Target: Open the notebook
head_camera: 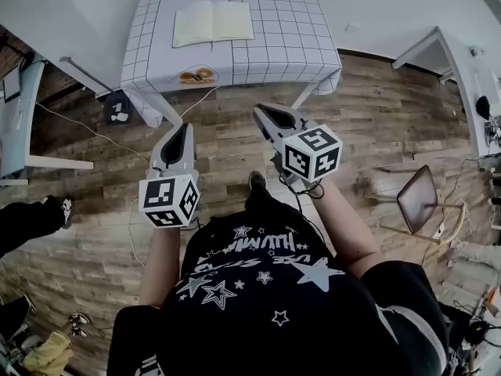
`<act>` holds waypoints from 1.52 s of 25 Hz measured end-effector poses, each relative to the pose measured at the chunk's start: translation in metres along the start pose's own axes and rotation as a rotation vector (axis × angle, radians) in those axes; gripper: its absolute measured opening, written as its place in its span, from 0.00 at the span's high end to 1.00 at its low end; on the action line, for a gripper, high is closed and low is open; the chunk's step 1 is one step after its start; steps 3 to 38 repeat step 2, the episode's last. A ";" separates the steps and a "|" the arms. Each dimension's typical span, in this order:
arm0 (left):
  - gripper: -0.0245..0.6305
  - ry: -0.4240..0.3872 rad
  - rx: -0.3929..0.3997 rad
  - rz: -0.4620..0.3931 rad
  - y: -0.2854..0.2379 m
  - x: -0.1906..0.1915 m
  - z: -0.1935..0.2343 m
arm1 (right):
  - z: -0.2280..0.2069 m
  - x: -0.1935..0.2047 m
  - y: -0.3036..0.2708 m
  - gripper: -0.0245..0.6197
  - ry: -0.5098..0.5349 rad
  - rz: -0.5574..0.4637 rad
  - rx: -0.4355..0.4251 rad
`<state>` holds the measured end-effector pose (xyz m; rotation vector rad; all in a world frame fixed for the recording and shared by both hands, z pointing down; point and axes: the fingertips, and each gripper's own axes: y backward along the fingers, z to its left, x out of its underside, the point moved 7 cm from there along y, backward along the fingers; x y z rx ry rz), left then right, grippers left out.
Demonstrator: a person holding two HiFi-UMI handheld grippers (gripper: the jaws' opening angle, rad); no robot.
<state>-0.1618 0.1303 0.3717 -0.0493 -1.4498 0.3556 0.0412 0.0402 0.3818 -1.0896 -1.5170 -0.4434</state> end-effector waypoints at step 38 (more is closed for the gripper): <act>0.95 -0.002 0.005 -0.005 0.014 0.002 0.001 | 0.011 0.003 0.008 0.94 -0.004 -0.011 0.014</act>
